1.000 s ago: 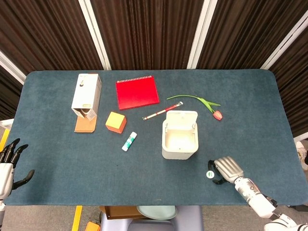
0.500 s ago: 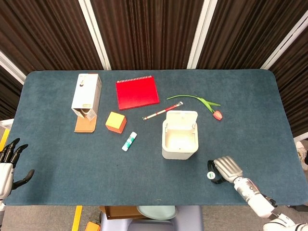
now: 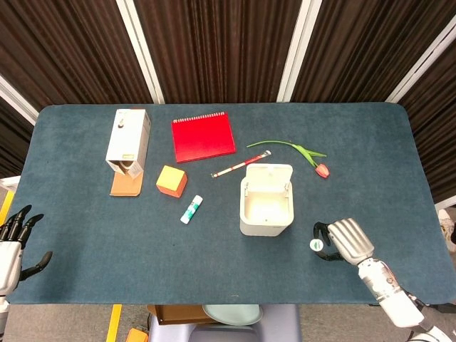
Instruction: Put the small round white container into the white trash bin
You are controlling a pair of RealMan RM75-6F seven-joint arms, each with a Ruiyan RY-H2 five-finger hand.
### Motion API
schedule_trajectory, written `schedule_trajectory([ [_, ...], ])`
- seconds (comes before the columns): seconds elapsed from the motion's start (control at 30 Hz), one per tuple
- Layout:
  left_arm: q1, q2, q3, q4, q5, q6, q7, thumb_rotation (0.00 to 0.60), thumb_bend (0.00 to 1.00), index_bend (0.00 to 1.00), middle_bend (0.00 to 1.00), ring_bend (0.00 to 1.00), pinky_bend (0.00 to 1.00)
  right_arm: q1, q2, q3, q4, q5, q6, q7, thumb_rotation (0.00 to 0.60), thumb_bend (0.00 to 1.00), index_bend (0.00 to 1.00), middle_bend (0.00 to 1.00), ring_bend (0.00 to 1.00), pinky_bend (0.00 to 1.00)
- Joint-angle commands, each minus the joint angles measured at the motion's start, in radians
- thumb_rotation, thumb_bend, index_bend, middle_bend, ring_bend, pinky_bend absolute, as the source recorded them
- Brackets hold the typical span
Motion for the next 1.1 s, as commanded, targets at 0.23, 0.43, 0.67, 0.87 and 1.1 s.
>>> schedule_trajectory([
  [0.23, 0.001, 0.009, 0.003, -0.016, -0.010, -0.010, 0.014, 0.600, 0.27, 0.18, 0.06, 0.11, 0.23, 0.003, 0.163, 0.101, -0.268, 0.049, 0.076, -0.123, 0.600, 0.29, 0.68, 0.82, 0.85, 1.00],
  [0.43, 0.000, 0.012, 0.004, -0.021, -0.017, -0.018, 0.021, 0.600, 0.27, 0.18, 0.06, 0.11, 0.23, 0.063, 0.140, 0.158, -0.274, 0.123, 0.015, -0.172, 0.600, 0.29, 0.68, 0.82, 0.85, 1.00],
  [0.67, 0.001, 0.012, 0.001, -0.019, -0.021, -0.016, 0.024, 0.600, 0.27, 0.18, 0.06, 0.11, 0.23, 0.161, 0.041, 0.222, -0.167, 0.251, -0.089, -0.213, 0.600, 0.29, 0.68, 0.82, 0.85, 1.00],
  [0.87, -0.002, 0.014, 0.001, -0.018, -0.025, -0.024, 0.019, 0.600, 0.27, 0.18, 0.06, 0.11, 0.23, 0.234, -0.042, 0.254, -0.078, 0.298, -0.149, -0.212, 0.600, 0.29, 0.68, 0.82, 0.85, 1.00],
  [1.1, 0.001, 0.017, 0.000, -0.018, -0.026, -0.019, 0.013, 0.600, 0.27, 0.18, 0.06, 0.11, 0.23, 0.266, -0.083, 0.263, -0.054, 0.301, -0.152, -0.205, 0.600, 0.29, 0.68, 0.82, 0.85, 1.00],
])
